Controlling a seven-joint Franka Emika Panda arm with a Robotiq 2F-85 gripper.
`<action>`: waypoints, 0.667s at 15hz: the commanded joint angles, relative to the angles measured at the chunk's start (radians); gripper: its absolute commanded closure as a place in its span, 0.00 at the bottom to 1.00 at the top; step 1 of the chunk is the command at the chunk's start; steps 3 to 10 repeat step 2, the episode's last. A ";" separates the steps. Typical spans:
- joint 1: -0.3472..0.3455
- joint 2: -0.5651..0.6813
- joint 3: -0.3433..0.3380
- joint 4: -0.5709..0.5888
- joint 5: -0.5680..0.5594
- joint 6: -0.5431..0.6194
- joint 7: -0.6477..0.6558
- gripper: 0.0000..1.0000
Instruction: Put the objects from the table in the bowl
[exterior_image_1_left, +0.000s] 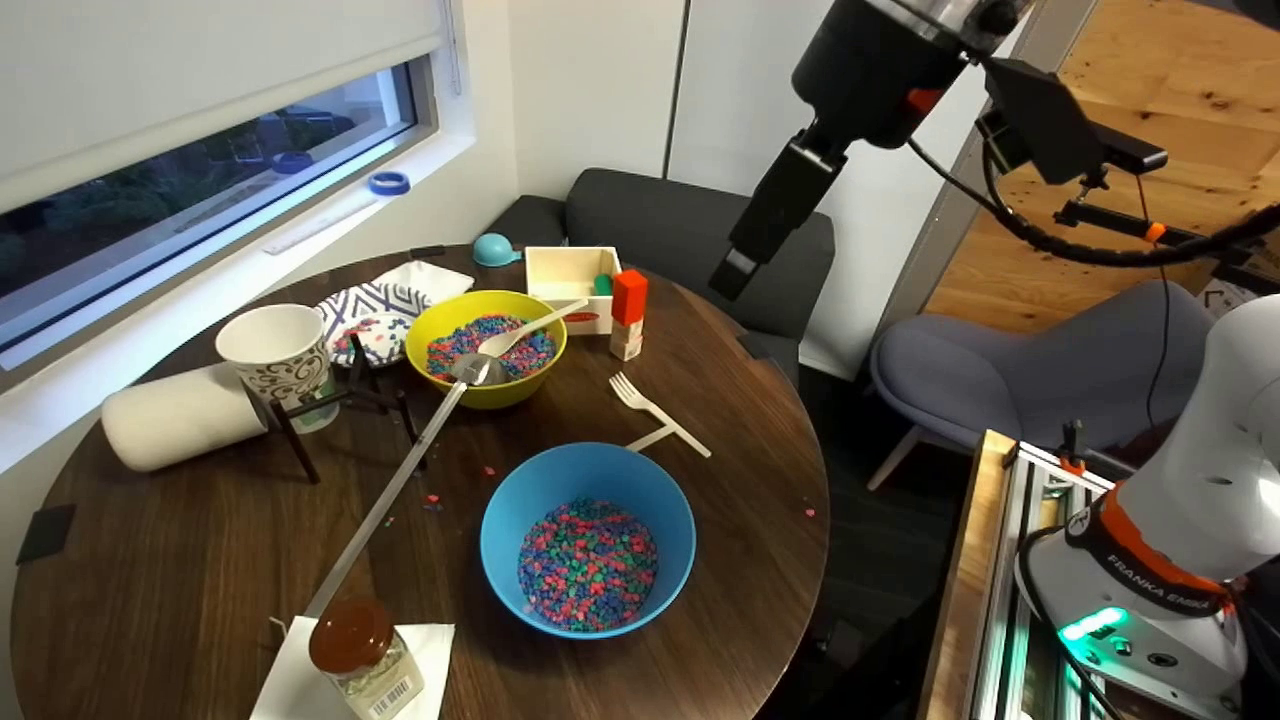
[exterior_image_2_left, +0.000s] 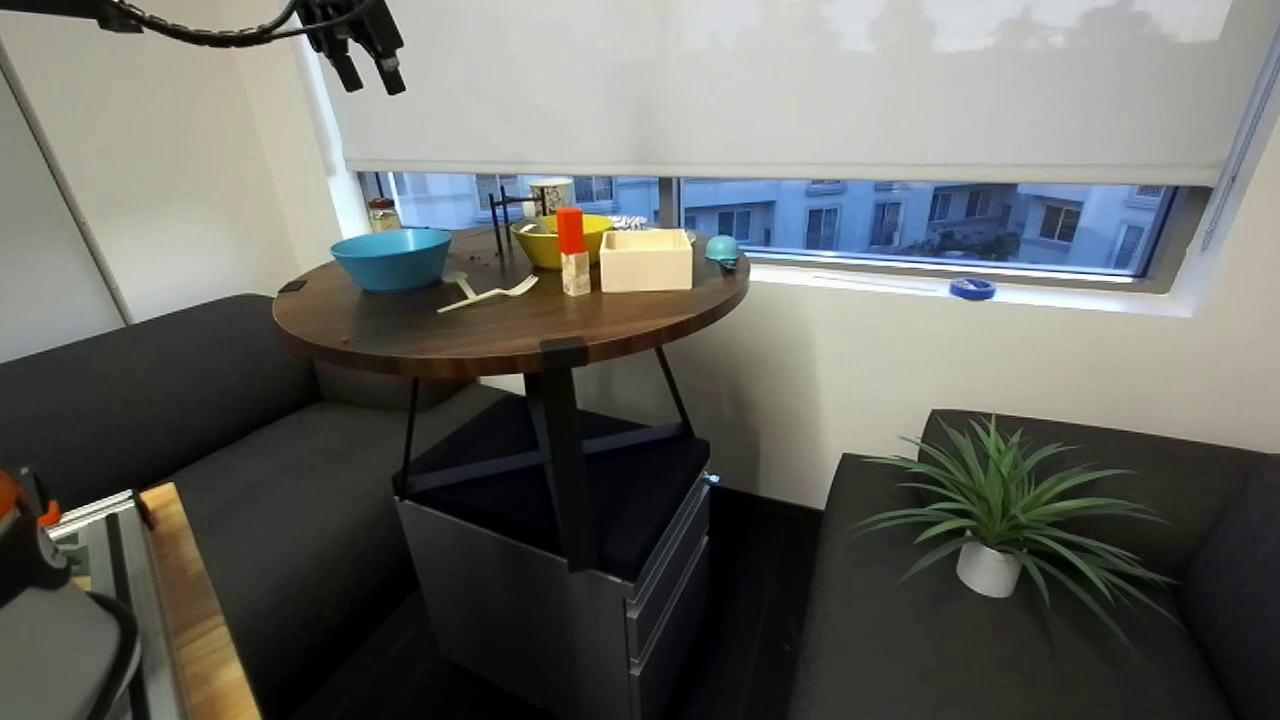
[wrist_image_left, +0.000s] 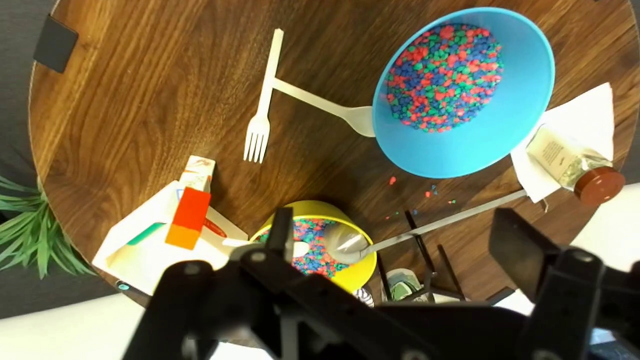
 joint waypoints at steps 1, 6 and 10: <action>-0.015 0.007 0.012 0.005 0.007 -0.004 -0.006 0.00; -0.015 0.016 0.012 0.005 0.007 -0.004 -0.007 0.00; -0.015 0.016 0.012 0.005 0.007 -0.004 -0.007 0.00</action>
